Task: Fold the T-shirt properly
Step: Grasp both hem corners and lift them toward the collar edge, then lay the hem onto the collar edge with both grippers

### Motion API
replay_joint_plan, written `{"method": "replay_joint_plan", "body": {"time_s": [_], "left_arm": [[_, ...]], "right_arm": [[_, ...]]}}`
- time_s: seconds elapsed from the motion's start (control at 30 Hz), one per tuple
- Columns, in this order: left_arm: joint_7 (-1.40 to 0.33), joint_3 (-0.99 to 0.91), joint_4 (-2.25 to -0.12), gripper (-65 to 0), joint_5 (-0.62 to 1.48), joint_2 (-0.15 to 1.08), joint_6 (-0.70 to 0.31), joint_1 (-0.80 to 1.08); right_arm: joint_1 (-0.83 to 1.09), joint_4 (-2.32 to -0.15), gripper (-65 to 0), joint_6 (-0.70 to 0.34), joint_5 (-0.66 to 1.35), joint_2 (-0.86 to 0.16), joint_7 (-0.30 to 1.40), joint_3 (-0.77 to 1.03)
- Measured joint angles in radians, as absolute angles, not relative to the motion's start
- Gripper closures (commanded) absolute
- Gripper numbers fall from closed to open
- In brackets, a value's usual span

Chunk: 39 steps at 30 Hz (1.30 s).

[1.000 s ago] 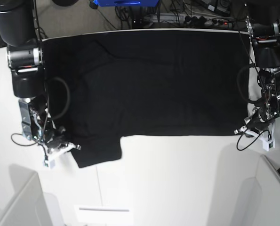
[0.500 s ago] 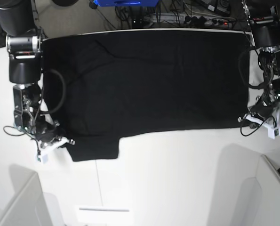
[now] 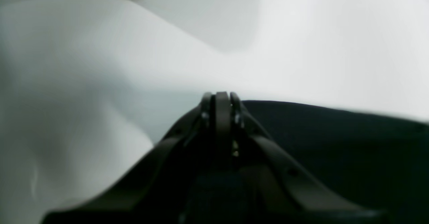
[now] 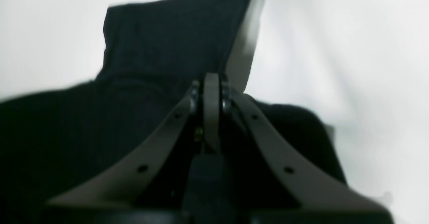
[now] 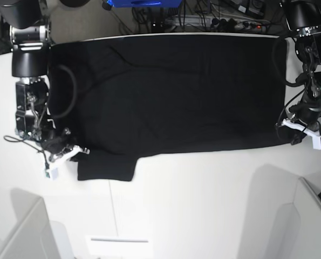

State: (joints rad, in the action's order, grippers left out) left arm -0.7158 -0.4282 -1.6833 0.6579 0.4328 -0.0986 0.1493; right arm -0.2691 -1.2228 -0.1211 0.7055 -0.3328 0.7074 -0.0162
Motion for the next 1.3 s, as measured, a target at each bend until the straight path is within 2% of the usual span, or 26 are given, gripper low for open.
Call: {"method": "replay_joint_plan", "body": {"time_s": [0.1,0.47,0.63,1.07,1.3], "left_arm": [[-0.716,-0.438,-1.729,0.0,0.656,0.433,-0.102,0.204],[-0.719,-0.445,-1.893,0.0,0.674,0.430,-0.102,0.328],[-0.717,-0.446,-1.904,0.0,0.822,0.438,-0.103,0.365],[-0.719,-0.450,-1.942,0.0,0.825,0.438,-0.102,0.425],[-0.715,-0.529,-1.950,0.0,0.828,0.444,-0.098,0.469]], "right_arm": [[-0.243,-1.271,0.0,-0.116,0.699,-0.345,0.717,-0.010],[-0.107,-1.506,0.0,-0.118,0.706,-0.332,0.840,0.192],[-0.032,-1.594,0.0,-0.120,0.699,-0.333,0.895,0.262],[0.096,-1.806,0.0,-0.121,0.706,-0.330,0.999,0.393],[0.149,-1.843,0.0,-0.123,0.782,-0.305,1.068,0.474]]}}
